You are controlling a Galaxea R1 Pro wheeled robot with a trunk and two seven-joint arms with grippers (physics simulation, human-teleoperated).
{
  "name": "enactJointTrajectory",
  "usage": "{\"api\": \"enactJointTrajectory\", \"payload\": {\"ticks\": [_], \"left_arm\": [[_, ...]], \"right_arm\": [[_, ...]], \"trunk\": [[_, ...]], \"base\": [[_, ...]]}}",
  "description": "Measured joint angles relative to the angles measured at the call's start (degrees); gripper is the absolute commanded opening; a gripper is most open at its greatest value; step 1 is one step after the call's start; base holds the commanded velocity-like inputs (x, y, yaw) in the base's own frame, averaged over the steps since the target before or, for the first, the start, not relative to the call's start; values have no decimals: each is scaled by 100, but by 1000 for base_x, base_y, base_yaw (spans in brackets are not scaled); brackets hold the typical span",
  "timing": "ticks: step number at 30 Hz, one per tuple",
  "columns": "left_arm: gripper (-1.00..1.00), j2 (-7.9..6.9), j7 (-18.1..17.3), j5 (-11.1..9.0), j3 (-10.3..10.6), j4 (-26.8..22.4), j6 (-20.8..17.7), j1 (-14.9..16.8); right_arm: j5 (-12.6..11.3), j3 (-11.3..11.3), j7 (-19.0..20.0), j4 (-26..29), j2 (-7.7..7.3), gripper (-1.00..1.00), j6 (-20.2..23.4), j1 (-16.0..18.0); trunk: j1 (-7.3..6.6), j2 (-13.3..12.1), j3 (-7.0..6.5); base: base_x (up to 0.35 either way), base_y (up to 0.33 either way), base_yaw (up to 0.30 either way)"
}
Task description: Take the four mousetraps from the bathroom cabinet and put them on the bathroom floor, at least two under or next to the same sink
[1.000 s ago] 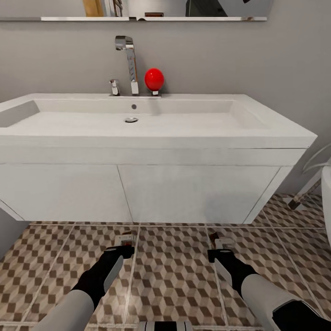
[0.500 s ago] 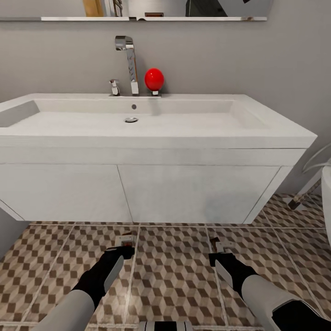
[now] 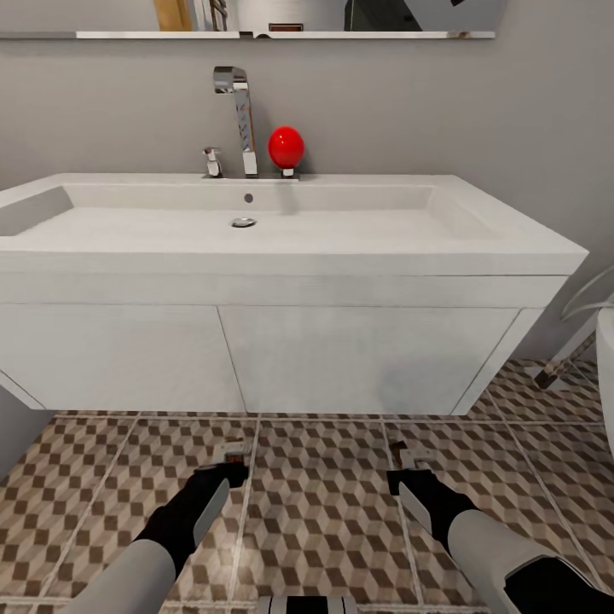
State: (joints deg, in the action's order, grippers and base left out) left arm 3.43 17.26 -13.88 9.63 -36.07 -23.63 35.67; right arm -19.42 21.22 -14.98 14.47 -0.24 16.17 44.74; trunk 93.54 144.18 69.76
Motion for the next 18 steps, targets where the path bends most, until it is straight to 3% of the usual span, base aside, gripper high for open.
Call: {"api": "enactJointTrajectory", "payload": {"ticks": [7,18], "left_arm": [[-100,29,0,4,0,-31,2,0],[-100,31,-6,-14,7,-49,-13,0]], "right_arm": [[5,5,0,0,0,-100,-2,1],[18,6,2,0,9,-100,-28,3]], "trunk": [[0,0,0],[29,14,243]], "base": [[0,0,0],[0,0,0]]}}
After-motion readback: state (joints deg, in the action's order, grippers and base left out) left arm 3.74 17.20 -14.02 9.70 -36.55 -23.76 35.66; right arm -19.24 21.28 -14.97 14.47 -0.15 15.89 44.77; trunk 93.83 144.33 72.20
